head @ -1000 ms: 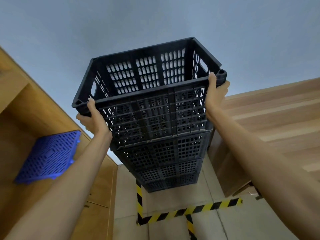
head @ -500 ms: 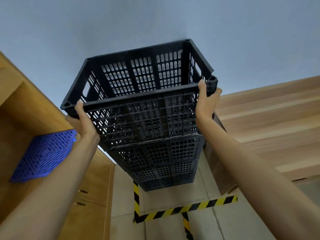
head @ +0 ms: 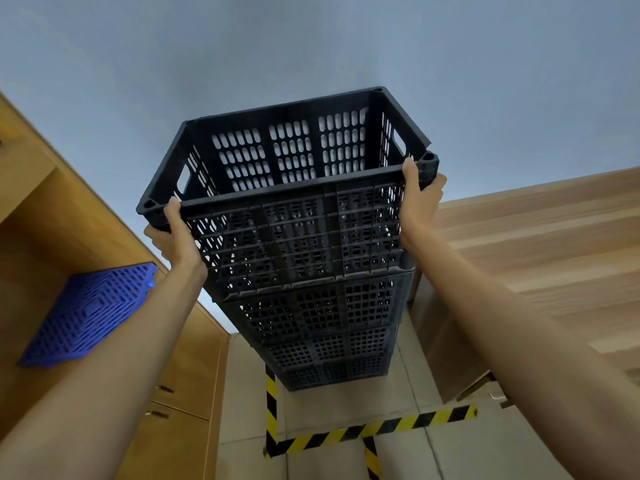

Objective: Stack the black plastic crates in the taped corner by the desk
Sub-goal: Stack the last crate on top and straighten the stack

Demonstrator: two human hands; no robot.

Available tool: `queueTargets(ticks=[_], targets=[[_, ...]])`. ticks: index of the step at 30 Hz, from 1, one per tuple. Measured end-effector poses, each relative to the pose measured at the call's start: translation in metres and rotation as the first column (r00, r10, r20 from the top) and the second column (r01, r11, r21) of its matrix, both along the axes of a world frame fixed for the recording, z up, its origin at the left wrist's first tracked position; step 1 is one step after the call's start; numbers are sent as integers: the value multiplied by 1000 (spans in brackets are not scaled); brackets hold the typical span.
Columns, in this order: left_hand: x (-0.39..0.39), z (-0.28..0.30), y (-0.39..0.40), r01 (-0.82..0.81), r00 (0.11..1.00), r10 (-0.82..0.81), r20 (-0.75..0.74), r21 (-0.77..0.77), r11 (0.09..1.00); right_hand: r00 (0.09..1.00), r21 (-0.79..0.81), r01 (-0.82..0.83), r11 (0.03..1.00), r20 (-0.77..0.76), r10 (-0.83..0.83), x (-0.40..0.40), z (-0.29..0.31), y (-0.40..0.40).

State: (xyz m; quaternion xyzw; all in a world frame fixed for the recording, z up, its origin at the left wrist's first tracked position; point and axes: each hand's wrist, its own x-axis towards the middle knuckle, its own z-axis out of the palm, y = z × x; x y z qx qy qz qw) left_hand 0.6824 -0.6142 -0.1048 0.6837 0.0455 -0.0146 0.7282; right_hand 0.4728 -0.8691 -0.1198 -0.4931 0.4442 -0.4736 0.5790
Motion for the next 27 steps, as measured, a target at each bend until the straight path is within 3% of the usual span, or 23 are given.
queueTargets(ticks=[6,11,20,22,24,27], targets=[[-5,-2,6,-1,1000,1,-7,-14,1000,1000,0,4,1000,9,-4,-5,-3,4],[-11,-1,9,28,1000,-28,6,-27,999,997,-30,-34,999,-74,32,-12,6,-4],[-16,6,27,133,991,-136,18,112,985,988,-7,-144,990,-47,144,-26,3,2],[-22,14,27,33,990,-56,128,176,984,987,3,-145,989,-64,145,-28,6,4],[-24,21,30,-66,932,-56,359,317,946,988,-8,-119,993,-105,118,-29,9,9],[-21,29,31,-129,666,-383,640,604,786,962,-171,-92,981,-271,43,-33,14,28]])
